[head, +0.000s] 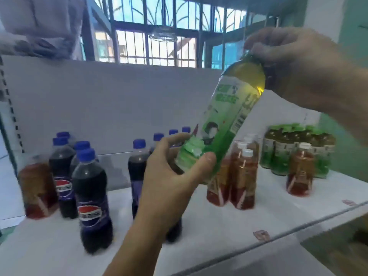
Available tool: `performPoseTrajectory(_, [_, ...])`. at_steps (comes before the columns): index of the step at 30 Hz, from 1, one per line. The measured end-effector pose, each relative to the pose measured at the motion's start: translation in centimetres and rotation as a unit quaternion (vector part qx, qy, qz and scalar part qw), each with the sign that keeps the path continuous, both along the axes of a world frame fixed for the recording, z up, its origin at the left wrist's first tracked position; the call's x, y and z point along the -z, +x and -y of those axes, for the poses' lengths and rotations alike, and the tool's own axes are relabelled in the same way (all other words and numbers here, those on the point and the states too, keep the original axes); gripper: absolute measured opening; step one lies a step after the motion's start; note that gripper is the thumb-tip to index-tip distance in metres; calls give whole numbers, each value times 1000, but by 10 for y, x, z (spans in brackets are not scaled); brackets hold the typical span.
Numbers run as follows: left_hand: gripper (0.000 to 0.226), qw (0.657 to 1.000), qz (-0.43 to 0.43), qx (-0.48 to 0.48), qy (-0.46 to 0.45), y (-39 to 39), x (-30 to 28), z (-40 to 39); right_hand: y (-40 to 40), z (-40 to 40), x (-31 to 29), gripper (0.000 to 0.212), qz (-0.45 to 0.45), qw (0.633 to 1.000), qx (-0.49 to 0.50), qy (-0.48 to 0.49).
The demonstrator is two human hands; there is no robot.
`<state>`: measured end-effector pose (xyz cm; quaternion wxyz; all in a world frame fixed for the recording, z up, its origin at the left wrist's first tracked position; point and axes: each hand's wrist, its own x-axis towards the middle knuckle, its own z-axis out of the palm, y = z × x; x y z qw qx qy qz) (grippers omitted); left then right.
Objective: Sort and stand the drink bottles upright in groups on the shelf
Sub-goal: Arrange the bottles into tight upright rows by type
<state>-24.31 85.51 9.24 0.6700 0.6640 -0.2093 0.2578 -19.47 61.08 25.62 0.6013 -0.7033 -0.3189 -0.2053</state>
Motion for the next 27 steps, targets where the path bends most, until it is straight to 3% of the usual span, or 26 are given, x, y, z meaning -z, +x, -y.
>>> performPoseTrajectory(2, [48, 1000, 9, 11, -6, 10, 18, 54, -7, 15, 8, 18, -14, 997, 36, -70])
performPoseTrajectory(5, [57, 998, 16, -55, -4, 25, 42, 130, -3, 75, 23, 10, -50, 988, 105, -106])
performPoseTrajectory(9, [66, 993, 26, -114, 22, 49, 57, 216, 16, 151, 35, 12, -34, 951, 243, -190])
performPoseTrajectory(12, [68, 992, 46, -110, 43, 72, 64, 274, 28, 204, 40, 14, -47, 947, 270, -168])
performPoseTrajectory(22, [66, 997, -16, 46, 54, 139, 100, 428, 75, 323, 54, 3, 55, 941, 292, -163])
performPoseTrajectory(27, [73, 976, -119, 180, -37, 170, 113, 479, 117, 367, 58, 5, 29, 955, 250, -155])
